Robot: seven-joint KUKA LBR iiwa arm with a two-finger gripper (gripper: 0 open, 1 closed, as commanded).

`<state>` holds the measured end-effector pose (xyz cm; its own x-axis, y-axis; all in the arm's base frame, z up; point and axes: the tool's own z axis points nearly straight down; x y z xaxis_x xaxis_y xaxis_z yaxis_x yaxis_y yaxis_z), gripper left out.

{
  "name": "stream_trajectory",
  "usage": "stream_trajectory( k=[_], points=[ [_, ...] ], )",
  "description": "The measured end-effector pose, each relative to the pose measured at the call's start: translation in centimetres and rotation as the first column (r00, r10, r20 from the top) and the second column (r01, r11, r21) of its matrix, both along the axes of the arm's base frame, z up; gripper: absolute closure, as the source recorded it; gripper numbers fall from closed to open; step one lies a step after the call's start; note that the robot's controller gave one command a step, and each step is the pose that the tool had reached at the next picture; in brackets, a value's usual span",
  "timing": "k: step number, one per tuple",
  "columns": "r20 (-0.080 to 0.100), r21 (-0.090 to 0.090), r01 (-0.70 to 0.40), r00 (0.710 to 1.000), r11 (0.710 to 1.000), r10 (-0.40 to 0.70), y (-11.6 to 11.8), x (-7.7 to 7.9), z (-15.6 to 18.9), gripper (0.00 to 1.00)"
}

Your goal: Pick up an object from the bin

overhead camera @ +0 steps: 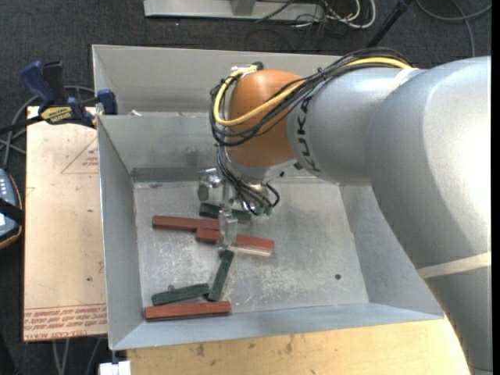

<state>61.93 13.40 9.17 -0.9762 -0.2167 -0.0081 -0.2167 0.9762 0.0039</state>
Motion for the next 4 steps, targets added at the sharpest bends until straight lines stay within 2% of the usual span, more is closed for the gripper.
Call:
stream_trajectory(
  k=[1, 2, 3, 4],
  points=[
    [-0.003, -0.004, 0.004, 1.0, 1.0, -0.004, -0.4, 0.0, -0.1, 1.0],
    [-0.003, -0.004, 0.004, 1.0, 1.0, -0.004, -0.4, 0.0, -0.1, 0.0],
    [-0.001, -0.003, -0.023, 1.0, 1.0, 0.023, 0.0, 0.1, -1.9, 0.0],
    [0.006, -0.001, -0.024, 1.0, 1.0, 0.024, 0.1, 0.3, -1.6, 1.0]
  ],
)
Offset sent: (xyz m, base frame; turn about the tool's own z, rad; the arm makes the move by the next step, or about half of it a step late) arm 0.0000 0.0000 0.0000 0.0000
